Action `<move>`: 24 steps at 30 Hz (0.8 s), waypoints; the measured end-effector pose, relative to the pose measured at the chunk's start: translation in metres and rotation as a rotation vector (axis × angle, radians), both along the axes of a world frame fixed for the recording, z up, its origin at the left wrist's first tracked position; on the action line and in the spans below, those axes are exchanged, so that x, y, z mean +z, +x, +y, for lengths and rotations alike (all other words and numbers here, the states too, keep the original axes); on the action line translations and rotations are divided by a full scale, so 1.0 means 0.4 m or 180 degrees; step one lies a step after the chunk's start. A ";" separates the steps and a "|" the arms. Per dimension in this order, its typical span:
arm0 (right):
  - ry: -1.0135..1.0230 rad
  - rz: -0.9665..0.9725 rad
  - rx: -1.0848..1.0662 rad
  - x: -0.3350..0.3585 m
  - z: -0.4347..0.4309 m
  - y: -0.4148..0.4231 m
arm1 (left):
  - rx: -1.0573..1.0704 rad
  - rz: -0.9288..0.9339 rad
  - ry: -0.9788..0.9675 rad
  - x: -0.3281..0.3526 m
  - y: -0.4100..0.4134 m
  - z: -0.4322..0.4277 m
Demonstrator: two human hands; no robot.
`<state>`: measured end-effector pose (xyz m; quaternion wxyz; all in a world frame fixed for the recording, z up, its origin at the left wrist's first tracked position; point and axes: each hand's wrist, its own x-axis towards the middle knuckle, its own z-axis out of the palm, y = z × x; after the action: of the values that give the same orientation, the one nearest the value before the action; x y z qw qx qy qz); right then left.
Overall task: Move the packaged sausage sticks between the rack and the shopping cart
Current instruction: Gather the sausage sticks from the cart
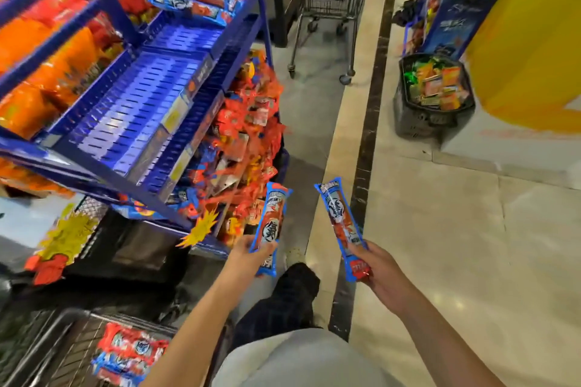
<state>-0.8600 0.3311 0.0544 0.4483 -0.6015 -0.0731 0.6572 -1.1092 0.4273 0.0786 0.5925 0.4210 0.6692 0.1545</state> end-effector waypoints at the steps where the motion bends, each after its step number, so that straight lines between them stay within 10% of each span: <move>1: 0.0035 -0.0028 0.0066 0.003 0.028 0.014 | 0.0068 -0.0007 0.0005 -0.007 0.016 0.024; 24: 0.0228 -0.0873 0.0938 0.055 0.874 0.489 | 0.0839 -0.0375 0.0156 -0.017 0.556 0.757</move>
<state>-0.6644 0.6808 0.0764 0.3542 -0.6518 -0.2440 0.6246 -0.8870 0.7302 0.0718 0.5949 0.3341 0.6787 0.2717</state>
